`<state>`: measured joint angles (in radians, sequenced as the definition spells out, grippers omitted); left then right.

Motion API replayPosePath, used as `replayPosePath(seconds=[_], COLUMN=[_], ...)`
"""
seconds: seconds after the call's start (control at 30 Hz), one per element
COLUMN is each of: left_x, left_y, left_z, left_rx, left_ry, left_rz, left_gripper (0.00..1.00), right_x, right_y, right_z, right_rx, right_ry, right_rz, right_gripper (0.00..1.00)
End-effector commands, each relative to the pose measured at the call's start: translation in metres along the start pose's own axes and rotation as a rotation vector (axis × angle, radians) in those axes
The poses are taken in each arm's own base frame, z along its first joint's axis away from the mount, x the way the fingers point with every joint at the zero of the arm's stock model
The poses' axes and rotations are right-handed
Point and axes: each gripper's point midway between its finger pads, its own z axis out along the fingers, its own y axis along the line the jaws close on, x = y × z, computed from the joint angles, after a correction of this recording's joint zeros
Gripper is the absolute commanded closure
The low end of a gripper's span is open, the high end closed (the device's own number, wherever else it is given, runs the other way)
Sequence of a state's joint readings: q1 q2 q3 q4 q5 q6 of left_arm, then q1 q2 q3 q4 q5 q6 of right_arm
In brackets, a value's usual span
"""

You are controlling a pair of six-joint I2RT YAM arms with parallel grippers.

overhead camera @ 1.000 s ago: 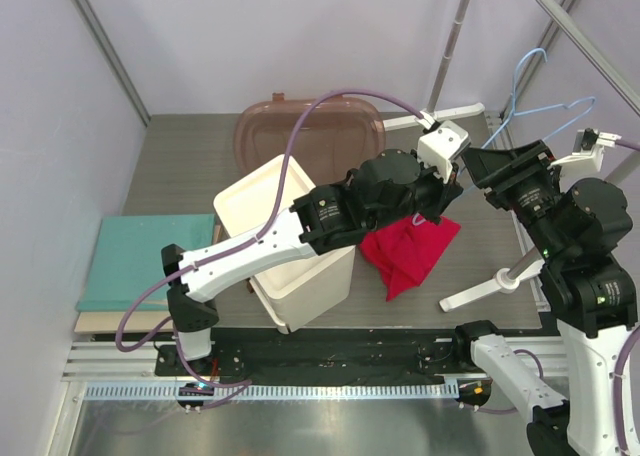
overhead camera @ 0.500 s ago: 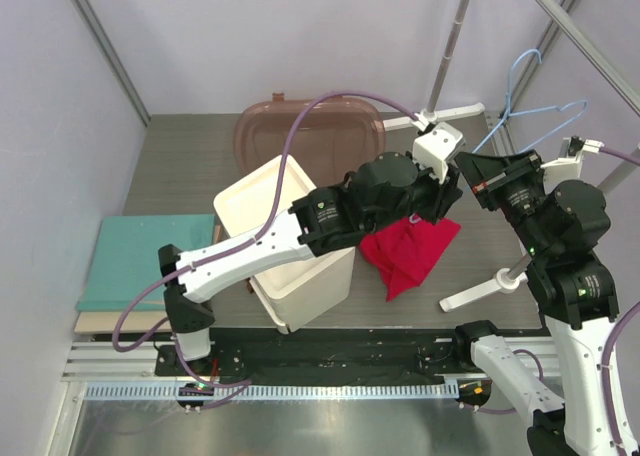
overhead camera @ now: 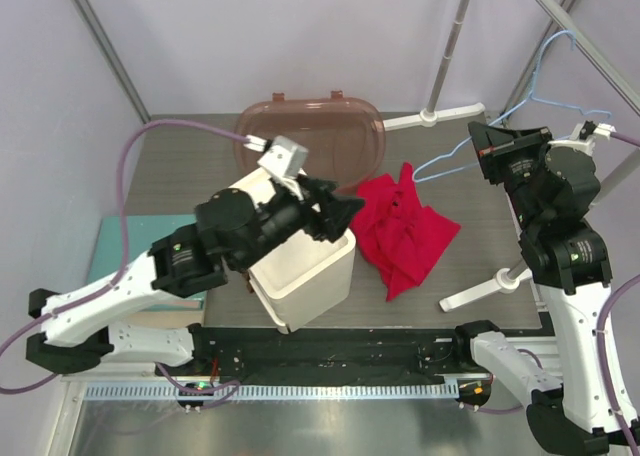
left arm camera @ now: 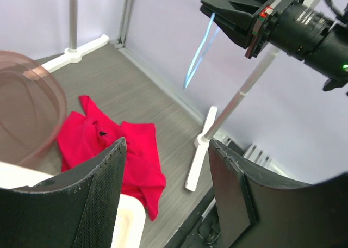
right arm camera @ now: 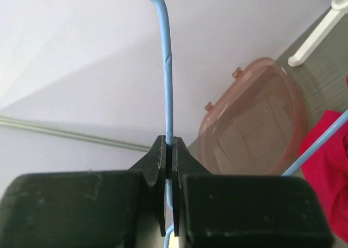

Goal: Remove the t-shirt from the hanger

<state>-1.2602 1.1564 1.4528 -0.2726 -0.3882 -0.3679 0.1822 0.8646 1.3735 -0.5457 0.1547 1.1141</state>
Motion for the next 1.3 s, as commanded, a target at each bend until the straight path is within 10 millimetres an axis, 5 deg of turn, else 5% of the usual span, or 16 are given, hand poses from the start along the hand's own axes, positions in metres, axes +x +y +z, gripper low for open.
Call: replayPosePath(seconds=[0.0,0.27,0.77,0.87,1.1,1.27], left_x=[-0.003,0.007,0.009,0.012,0.019,0.027], left_y=[0.02,0.035,0.04,0.04,0.041,0.044], left_z=[-0.025,-0.049,-0.049,-0.048,-0.044,-0.046], left_rx=[-0.057,-0.087,-0.108,-0.109,-0.113,-0.121], left_ry=[-0.037,-0.02,-0.012,-0.007,0.001,0.025], left_rz=[-0.076,-0.119,-0.099,-0.095,-0.089,-0.077], left_gripper=[0.37,0.38,0.38,0.38,0.37,0.37], right_x=[-0.05,-0.078,-0.078,-0.07,-0.058,-0.043], right_y=[0.037,0.023,-0.007,-0.015,-0.023,-0.019], right_z=[-0.004,0.002,-0.007,-0.01,-0.029,-0.053], right_rx=[-0.057,0.043,0.112,0.118,0.097,0.075], right_ry=[-0.205,-0.362,-0.412,-0.383,-0.319,-0.205], right_rz=[0.078,0.197,0.316,0.297,0.199,0.045], right_gripper=[0.99,0.99,0.99,0.89,0.27,0.08])
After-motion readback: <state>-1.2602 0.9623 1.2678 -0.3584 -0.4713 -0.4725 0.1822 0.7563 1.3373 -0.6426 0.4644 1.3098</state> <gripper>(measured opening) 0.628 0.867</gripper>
